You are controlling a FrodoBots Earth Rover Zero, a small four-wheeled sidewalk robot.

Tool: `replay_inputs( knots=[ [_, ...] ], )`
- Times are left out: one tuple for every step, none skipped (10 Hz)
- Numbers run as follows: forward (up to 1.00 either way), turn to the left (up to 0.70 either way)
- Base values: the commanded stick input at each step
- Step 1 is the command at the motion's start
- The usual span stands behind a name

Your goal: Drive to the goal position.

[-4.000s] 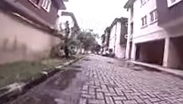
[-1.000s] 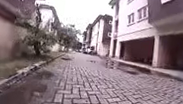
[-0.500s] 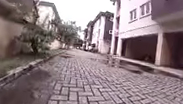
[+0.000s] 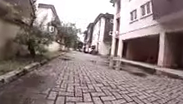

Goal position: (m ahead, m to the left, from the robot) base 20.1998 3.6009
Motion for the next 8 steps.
replay_inputs(
  knots=[
    [0.50,0.00],
    [0.50,0.00],
    [0.50,0.00],
    [0.50,0.00],
    [0.50,0.00],
    [0.50,0.00],
    [0.50,0.00],
    [0.50,0.00]
  ],
)
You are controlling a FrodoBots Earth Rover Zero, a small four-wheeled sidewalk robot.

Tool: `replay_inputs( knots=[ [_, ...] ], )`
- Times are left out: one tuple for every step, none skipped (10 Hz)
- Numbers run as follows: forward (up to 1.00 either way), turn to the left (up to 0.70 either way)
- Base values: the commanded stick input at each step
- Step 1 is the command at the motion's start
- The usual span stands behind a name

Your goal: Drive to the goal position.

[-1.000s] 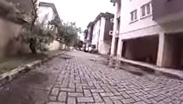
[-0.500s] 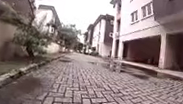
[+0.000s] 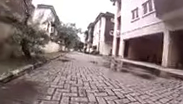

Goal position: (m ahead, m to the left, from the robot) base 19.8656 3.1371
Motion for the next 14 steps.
replay_inputs(
  knots=[
    [0.50,0.00],
    [0.50,0.00],
    [0.50,0.00],
    [0.50,0.00],
    [0.50,0.08],
    [0.50,0.32],
    [0.50,0.06],
    [0.50,0.00],
    [0.50,0.00],
    [0.50,0.00],
    [0.50,0.00],
    [0.50,0.00],
    [0.50,0.00],
    [0.50,0.00]
  ],
)
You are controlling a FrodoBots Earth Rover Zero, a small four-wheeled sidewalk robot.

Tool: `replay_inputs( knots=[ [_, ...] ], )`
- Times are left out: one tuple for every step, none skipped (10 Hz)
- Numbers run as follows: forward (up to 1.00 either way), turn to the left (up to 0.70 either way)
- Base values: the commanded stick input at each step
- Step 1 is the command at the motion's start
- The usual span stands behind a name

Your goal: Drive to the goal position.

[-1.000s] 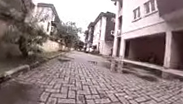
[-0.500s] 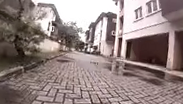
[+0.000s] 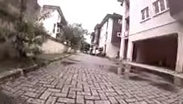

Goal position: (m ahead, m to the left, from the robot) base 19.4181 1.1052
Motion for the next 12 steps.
replay_inputs(
  knots=[
    [0.50,0.00],
    [0.50,0.00],
    [0.50,0.00],
    [0.50,0.00],
    [0.50,0.00],
    [0.50,0.00],
    [0.50,0.00],
    [0.50,0.00],
    [0.50,0.00],
    [0.50,0.00],
    [0.50,0.00],
    [0.50,0.00]
  ],
)
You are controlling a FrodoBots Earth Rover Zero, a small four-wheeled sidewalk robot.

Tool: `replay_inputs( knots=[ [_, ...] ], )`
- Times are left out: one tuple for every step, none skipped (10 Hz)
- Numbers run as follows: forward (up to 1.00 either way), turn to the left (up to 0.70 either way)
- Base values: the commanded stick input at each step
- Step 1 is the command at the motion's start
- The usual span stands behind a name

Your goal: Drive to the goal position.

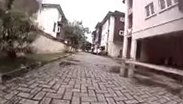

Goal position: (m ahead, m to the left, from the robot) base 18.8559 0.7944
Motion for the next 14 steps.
replay_inputs(
  knots=[
    [0.50,0.00],
    [0.50,0.00],
    [0.50,0.00],
    [0.50,0.00],
    [0.50,0.00],
    [0.50,0.00],
    [0.50,0.00],
    [0.50,0.00],
    [0.50,0.00],
    [0.50,0.00],
    [0.50,0.00],
    [0.50,0.00],
    [0.50,0.00],
    [0.50,0.00]
  ],
)
